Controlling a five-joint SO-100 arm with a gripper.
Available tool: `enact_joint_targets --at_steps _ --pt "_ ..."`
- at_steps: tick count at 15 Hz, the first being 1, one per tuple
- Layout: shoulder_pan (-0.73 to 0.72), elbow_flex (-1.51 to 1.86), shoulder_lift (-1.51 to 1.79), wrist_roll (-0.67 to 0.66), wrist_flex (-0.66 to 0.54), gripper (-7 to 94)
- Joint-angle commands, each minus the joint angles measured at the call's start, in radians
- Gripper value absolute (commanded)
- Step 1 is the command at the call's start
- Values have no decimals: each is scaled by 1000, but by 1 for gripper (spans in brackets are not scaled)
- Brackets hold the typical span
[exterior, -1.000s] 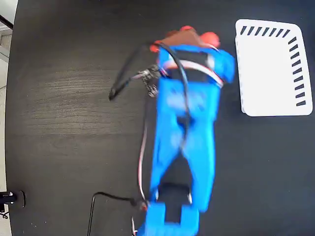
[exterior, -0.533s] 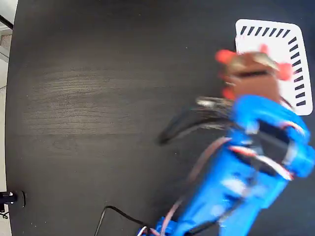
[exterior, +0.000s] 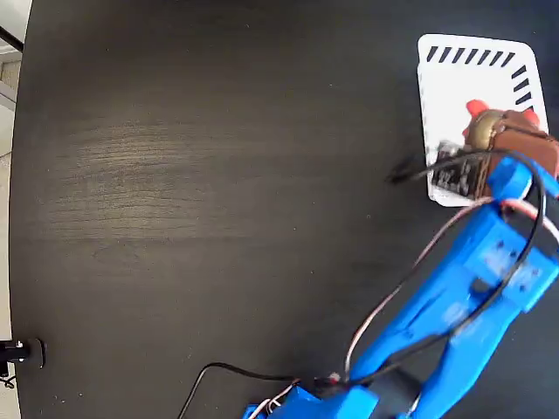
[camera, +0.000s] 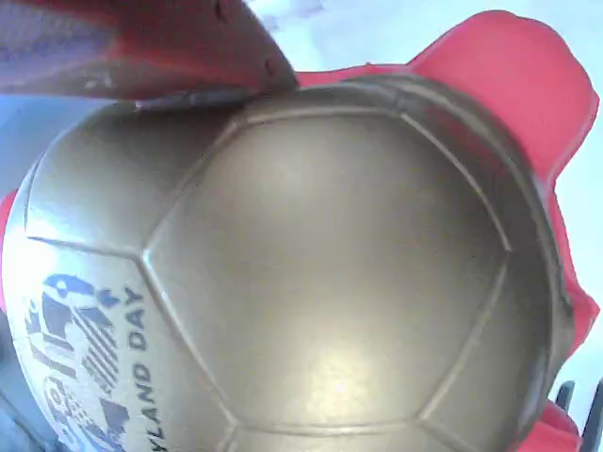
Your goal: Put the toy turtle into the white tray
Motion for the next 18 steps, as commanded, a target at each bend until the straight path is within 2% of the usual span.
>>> enact_joint_targets --at_steps 1,10,11,15,17,18 --pt "9 -230 -91 78 5 0" --pt "-12 -376 -373 149 -117 0" --pt "-14 -377 -379 149 -117 4" --pt "-17 -377 -382 150 -91 45" --pt "-23 -370 -380 147 -49 56" --pt "-23 -356 -376 144 -32 56"
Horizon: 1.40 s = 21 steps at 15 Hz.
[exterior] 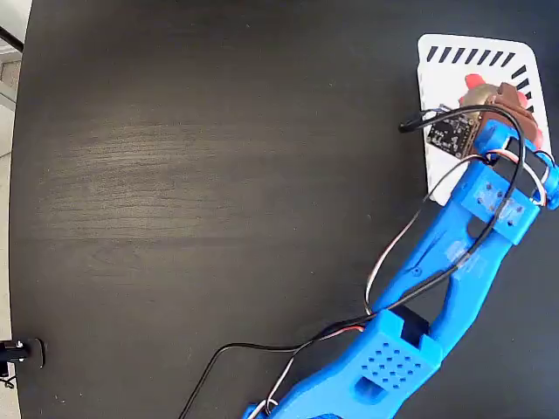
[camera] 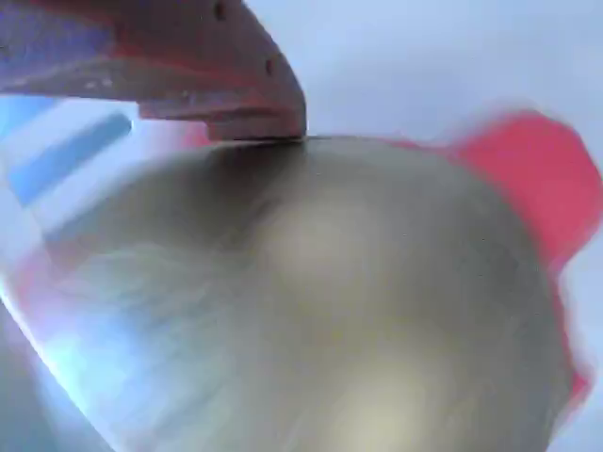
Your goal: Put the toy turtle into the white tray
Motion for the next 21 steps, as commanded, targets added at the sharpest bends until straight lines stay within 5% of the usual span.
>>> enact_joint_targets --at_steps 1,7,11,13,18,21 --pt "-6 -34 63 -12 28 56" --pt "-2 -35 118 -15 9 55" --pt "-31 118 380 40 -34 24" --pt "-72 290 561 83 -106 0" --pt "-311 1031 1127 187 -448 0" --pt "-545 1287 1289 330 -518 0"
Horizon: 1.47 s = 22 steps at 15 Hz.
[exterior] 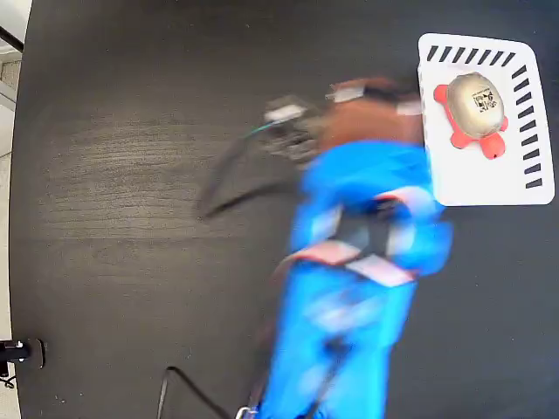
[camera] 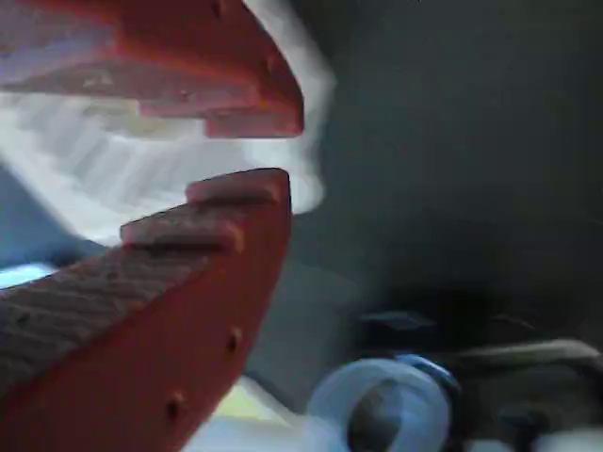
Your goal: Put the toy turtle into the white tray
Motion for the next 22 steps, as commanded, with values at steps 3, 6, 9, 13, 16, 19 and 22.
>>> enact_joint_targets --at_steps 3,6,9,13,16,19,22 --pt "-212 337 319 155 -146 0" --pt "-267 703 580 175 -244 0" --pt "-232 1003 830 133 -252 0" --pt "-187 1281 1144 67 -161 0" --pt "-189 1345 1324 60 -8 0" --pt "-221 1347 1456 80 192 0" --pt "-233 1348 1493 71 218 0"
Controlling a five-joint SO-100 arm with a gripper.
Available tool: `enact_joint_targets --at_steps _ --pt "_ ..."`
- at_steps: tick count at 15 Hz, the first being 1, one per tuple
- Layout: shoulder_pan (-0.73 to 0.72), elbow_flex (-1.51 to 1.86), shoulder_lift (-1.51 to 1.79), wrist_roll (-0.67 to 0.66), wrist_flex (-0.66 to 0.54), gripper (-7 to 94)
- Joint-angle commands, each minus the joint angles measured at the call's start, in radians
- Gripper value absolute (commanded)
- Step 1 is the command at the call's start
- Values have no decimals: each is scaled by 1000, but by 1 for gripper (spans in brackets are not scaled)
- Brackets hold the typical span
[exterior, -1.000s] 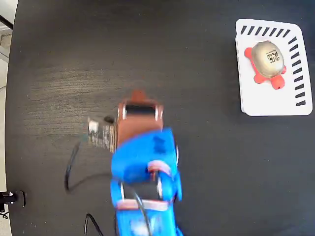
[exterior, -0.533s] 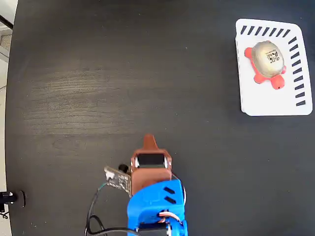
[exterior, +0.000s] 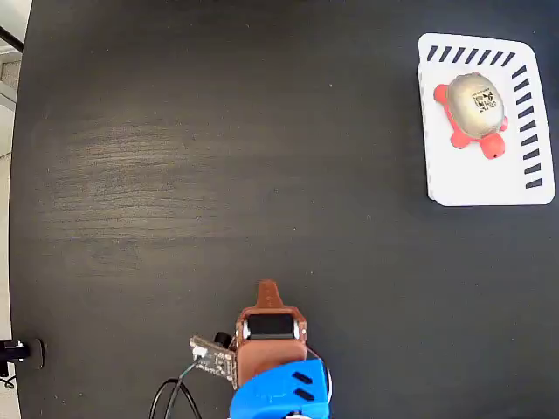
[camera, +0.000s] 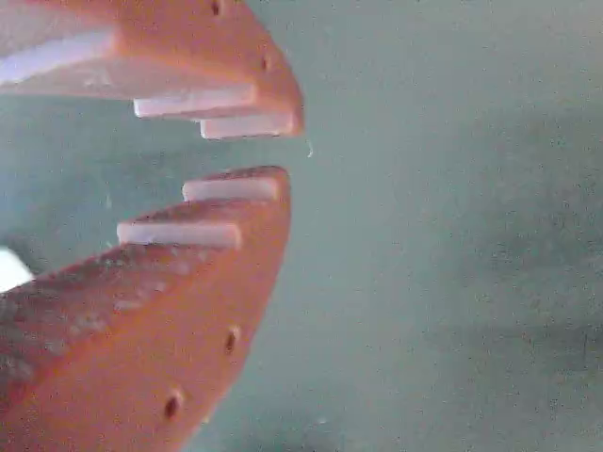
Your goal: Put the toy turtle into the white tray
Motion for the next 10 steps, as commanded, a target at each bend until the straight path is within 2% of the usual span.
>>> enact_joint_targets --at_steps 1,10 --pt "2 -12 15 12 20 0" --pt "-6 -12 15 3 20 0"
